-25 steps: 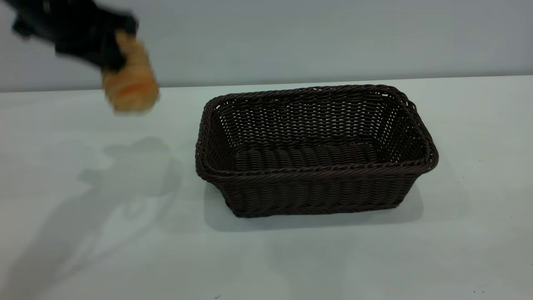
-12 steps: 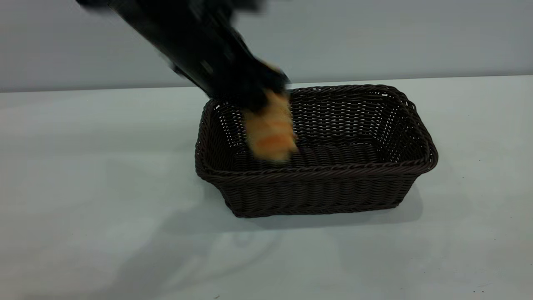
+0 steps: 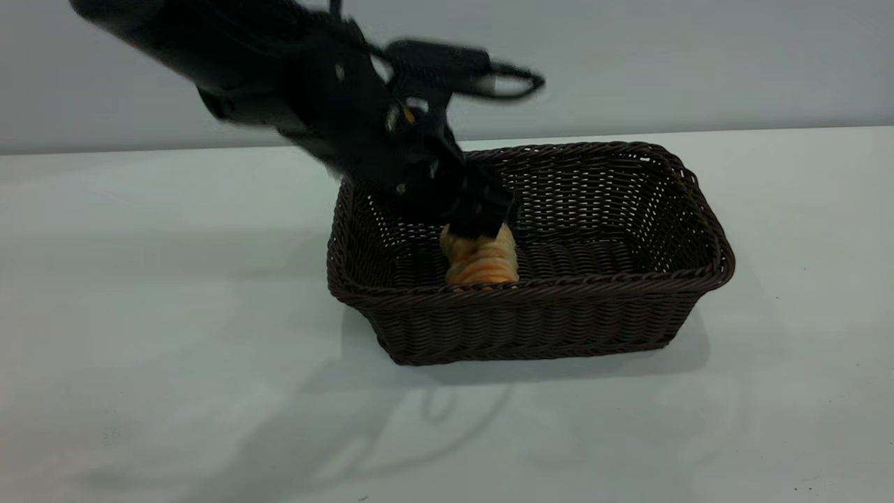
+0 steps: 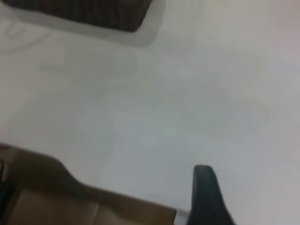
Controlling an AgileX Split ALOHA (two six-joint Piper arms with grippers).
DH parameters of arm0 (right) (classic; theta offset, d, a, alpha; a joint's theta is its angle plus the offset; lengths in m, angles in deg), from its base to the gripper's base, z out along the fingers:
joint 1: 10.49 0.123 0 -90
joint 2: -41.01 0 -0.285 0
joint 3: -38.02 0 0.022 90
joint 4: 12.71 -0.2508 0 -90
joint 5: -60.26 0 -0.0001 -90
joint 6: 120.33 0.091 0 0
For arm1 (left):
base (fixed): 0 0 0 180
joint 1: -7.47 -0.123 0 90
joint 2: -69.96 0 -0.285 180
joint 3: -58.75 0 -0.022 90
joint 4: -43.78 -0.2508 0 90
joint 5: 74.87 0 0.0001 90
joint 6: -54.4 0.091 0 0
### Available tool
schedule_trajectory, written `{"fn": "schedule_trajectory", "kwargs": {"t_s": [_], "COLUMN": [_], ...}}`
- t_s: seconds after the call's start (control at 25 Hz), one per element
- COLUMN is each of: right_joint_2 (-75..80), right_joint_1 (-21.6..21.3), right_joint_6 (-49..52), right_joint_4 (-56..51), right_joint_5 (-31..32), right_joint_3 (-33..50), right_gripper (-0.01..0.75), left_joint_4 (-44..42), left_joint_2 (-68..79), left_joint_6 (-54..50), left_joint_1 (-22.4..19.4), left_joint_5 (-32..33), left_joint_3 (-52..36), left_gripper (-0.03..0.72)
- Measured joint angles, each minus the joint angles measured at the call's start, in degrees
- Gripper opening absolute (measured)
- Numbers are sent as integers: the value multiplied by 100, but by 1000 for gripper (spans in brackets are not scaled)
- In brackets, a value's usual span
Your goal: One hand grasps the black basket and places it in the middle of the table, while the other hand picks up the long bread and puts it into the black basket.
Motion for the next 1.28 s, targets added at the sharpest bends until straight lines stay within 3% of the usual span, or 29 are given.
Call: {"fn": "schedule_trajectory", "kwargs": {"t_s": [0.16, 0.52, 0.88, 1.04, 1.28], "right_joint_2": [-380, -981, -981, -981, -985], "right_joint_1": [0, 0, 511, 511, 511], "right_joint_6": [27, 29, 33, 39, 39], "right_joint_4": [39, 45, 45, 47, 47], "right_joint_5": [0, 6, 11, 11, 11], "right_joint_3": [0, 0, 0, 0, 0], "right_gripper": [496, 496, 496, 496, 496], "left_joint_4": [-60, -1048, -1312, -1312, -1312], "left_joint_2": [-898, -3937, -6200, -6850, -8037], "left_joint_6": [32, 127, 82, -89, -508], "left_joint_1": [-43, -71, -71, -71, -71], "left_joint_5": [1123, 4246, 7048, 7210, 7211], "left_joint_3": [0, 0, -87, -776, -2697], "left_gripper": [658, 596, 591, 591, 591]}}
